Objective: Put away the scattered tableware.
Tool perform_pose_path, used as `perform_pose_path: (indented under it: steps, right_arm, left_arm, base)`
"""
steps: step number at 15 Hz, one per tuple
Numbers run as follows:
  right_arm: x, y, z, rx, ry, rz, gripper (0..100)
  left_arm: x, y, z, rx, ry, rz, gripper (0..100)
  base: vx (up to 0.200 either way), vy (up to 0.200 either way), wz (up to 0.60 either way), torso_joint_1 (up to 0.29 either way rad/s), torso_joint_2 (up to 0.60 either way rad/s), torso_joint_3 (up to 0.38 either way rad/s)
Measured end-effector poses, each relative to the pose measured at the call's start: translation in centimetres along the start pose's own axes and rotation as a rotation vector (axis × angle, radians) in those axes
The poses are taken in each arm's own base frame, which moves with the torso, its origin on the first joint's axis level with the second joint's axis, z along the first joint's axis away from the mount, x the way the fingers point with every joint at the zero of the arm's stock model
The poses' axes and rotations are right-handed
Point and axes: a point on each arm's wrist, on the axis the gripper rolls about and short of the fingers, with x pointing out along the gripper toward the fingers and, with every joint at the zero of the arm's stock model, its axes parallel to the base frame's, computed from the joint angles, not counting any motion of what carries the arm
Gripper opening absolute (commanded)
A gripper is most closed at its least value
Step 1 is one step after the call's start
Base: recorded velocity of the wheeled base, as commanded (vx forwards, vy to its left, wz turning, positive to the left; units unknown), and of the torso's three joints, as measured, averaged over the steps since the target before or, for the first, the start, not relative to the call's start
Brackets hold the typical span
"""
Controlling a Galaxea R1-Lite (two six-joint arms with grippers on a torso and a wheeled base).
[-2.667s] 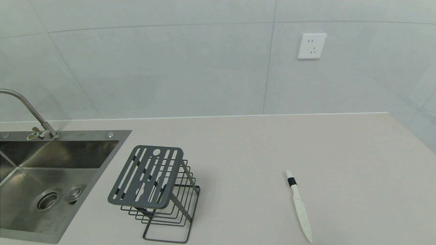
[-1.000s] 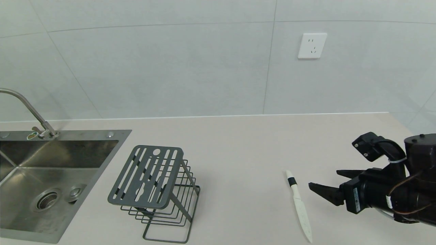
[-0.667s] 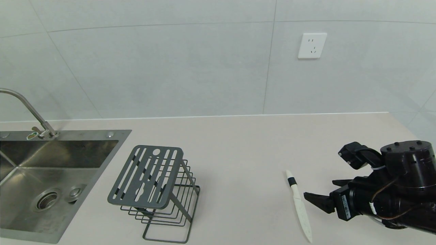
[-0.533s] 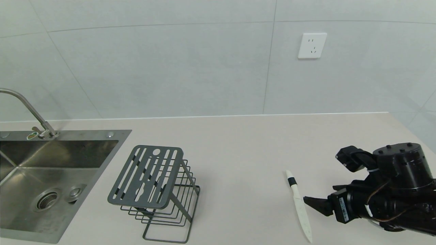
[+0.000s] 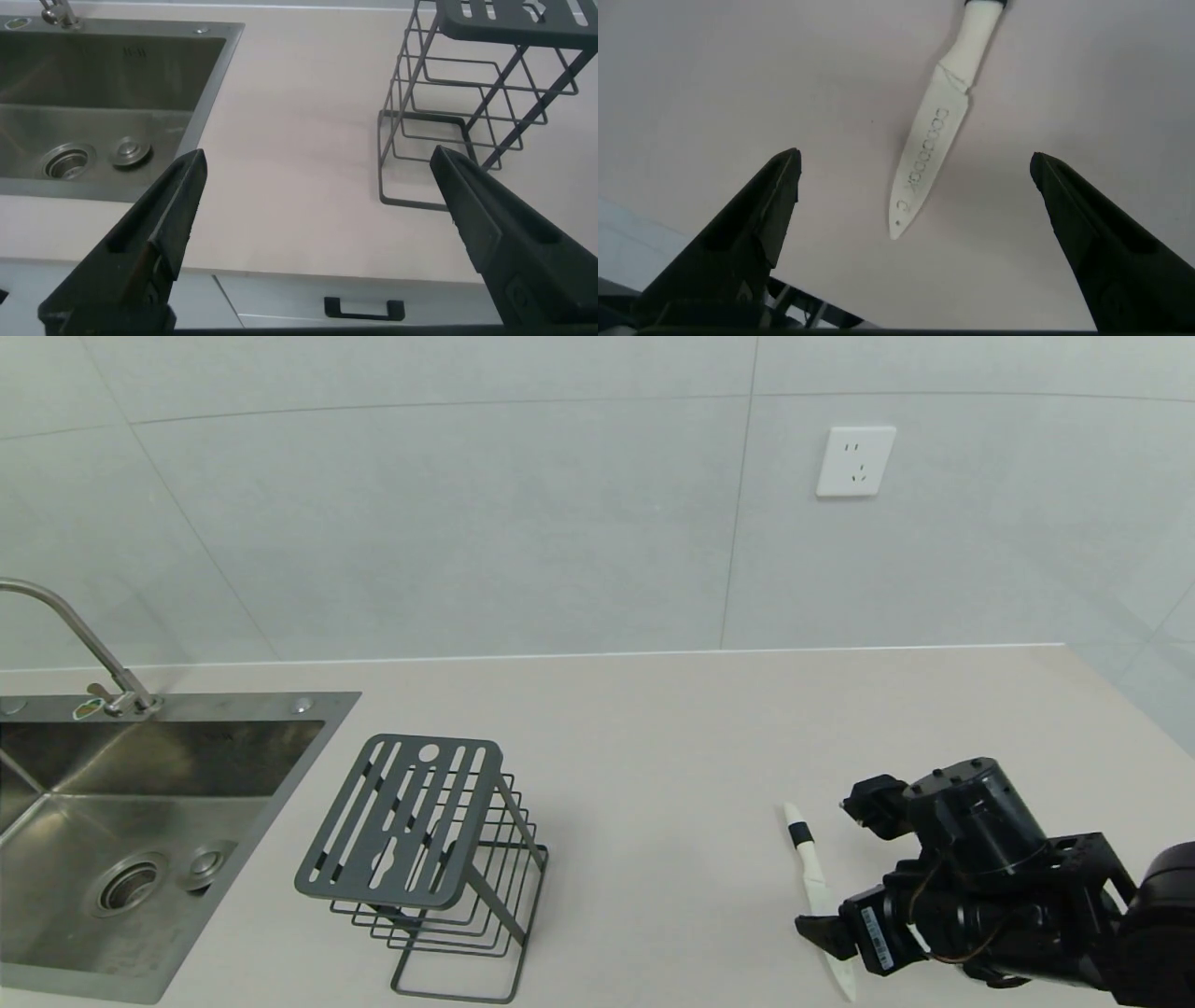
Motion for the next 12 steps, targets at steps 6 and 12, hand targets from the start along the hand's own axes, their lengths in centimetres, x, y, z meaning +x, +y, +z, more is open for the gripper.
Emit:
perform_pose_path:
  steps: [6, 12]
  right_arm:
    - [3.9, 0.5, 0.6, -0.030, -0.048, -0.106, 100]
    - [5.2, 0.7, 0.8, -0.051, -0.041, -0.140, 100]
  left_arm:
    - [0.0, 0.0, 0.0, 0.000, 0.000, 0.001, 100]
    - [0.0, 0.0, 0.0, 0.000, 0.000, 0.001, 100]
  base:
    - [0.000, 0.000, 0.00, 0.000, 0.00, 0.000]
    - [0.000, 0.000, 0.00, 0.000, 0.00, 0.000]
